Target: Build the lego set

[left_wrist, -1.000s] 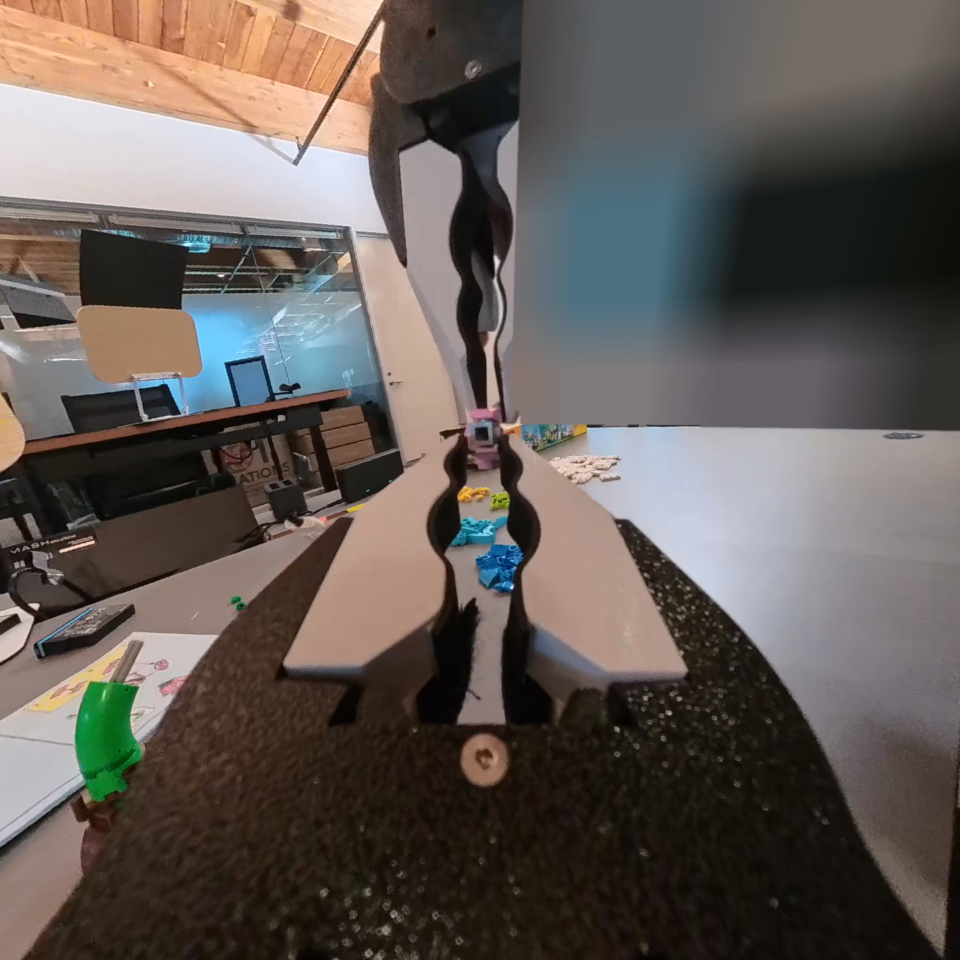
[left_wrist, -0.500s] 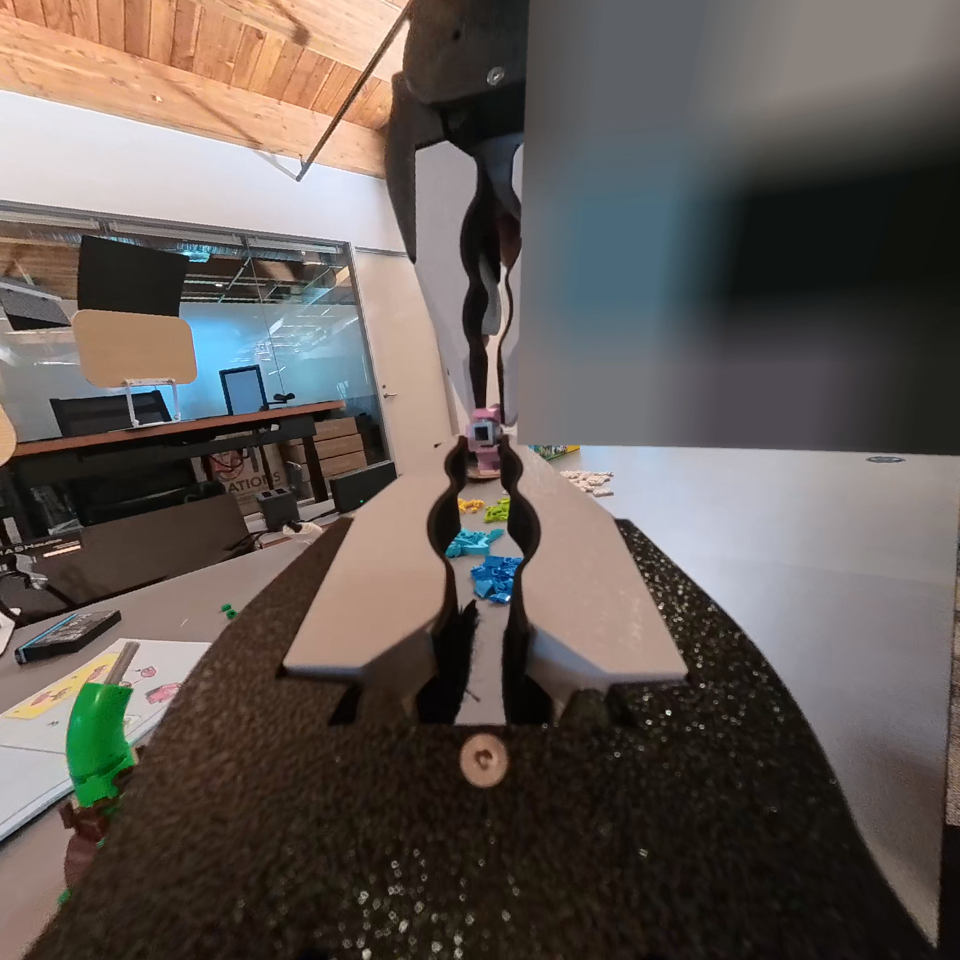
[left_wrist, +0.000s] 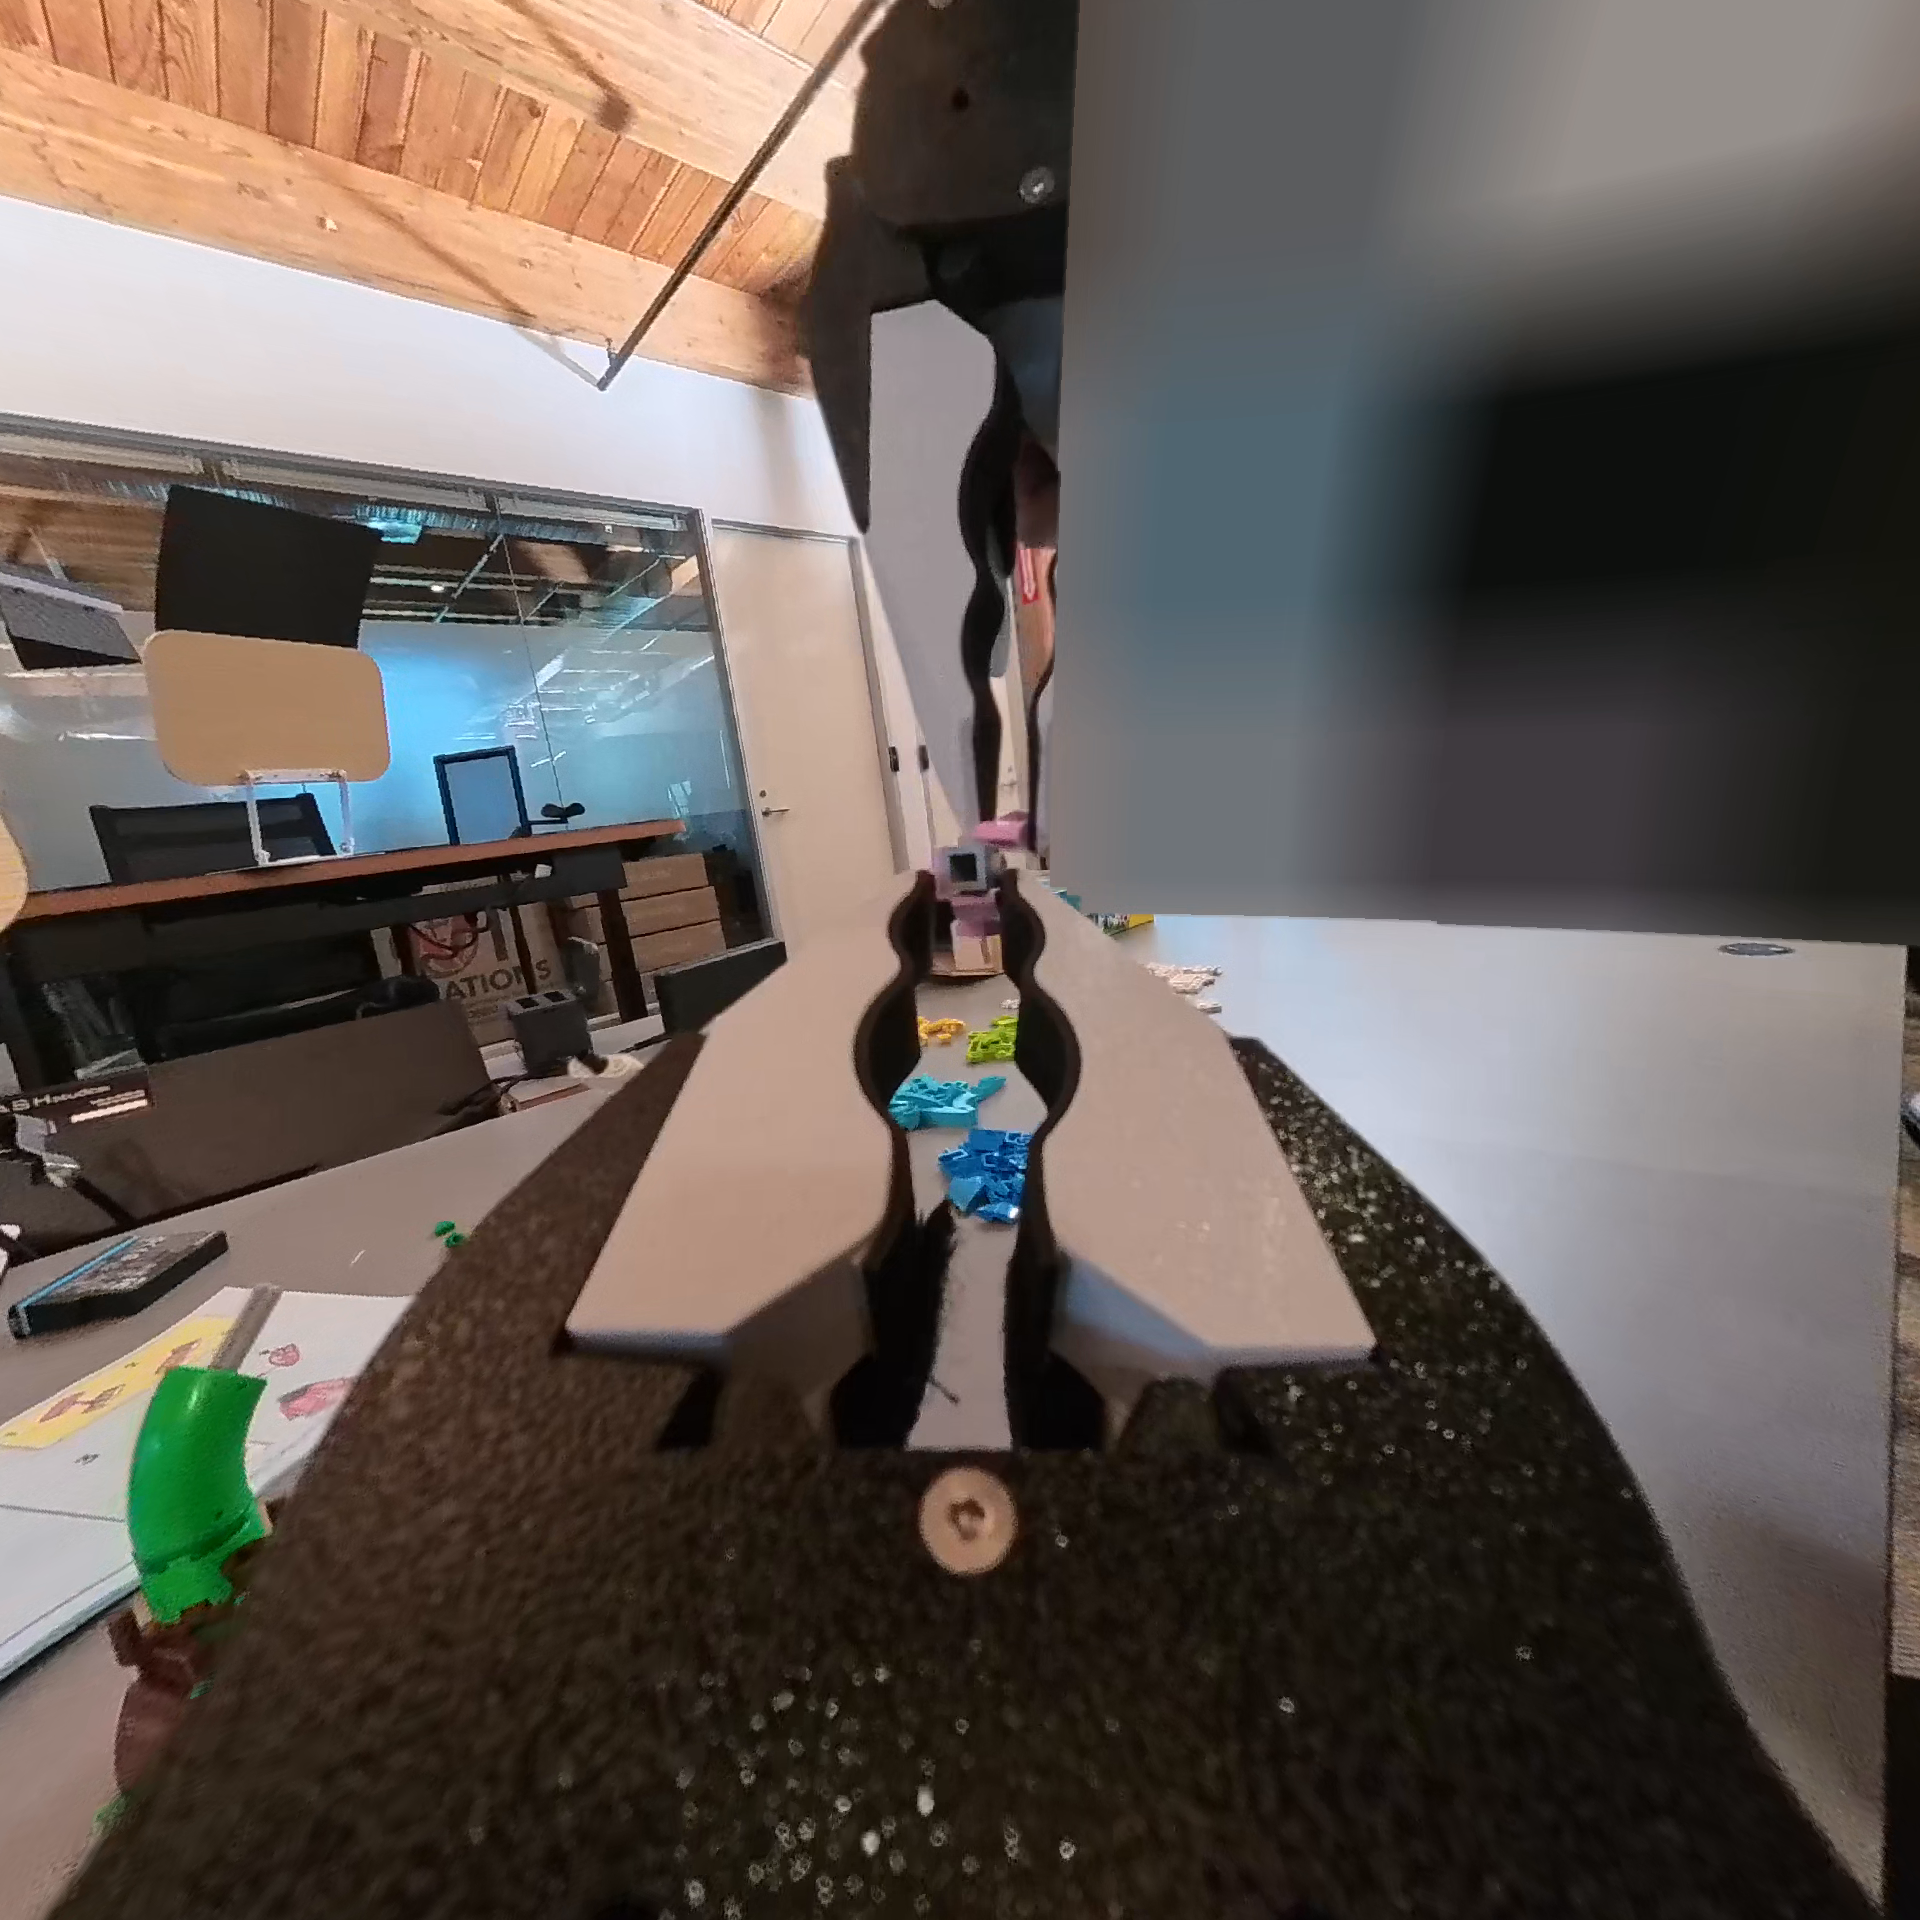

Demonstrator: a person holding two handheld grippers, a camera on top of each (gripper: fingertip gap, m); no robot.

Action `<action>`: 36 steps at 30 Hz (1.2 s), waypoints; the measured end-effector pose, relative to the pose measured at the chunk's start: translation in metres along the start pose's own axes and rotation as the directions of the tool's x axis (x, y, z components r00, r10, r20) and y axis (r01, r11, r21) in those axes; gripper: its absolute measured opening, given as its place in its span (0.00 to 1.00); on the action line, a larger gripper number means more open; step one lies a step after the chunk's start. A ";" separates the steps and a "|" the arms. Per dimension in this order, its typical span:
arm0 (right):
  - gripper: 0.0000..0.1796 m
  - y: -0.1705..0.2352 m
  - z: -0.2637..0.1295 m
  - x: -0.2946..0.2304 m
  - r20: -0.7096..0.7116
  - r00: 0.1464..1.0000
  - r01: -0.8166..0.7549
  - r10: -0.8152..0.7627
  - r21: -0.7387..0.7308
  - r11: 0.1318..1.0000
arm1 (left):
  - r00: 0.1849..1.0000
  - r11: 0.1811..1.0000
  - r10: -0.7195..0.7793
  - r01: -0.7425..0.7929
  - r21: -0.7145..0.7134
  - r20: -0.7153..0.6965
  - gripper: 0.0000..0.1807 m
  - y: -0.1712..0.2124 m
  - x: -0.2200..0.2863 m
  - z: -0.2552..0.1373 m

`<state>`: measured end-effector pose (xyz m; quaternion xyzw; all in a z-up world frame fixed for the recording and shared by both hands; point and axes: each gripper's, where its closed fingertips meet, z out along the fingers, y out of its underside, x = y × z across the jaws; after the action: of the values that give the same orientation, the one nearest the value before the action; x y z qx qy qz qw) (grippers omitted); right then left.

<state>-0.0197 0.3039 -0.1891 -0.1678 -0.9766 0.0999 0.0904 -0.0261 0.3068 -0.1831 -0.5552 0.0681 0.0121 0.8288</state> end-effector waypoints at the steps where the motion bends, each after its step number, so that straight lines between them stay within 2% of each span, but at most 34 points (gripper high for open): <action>1: 0.03 -0.001 0.000 0.000 -0.001 1.000 -0.003 0.003 0.008 1.000 | 1.000 1.000 -0.009 0.009 -0.002 0.002 0.05 0.001 -0.001 0.000; 36: 0.04 -0.008 0.001 0.001 0.005 1.000 0.003 -0.003 0.037 0.999 | 0.999 0.999 0.047 -0.047 -0.025 0.000 0.05 0.003 0.003 0.002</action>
<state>-0.0231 0.2963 -0.1881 -0.1646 -0.9750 0.1183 0.0911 -0.0236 0.3096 -0.1856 -0.5636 0.0810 0.0327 0.8214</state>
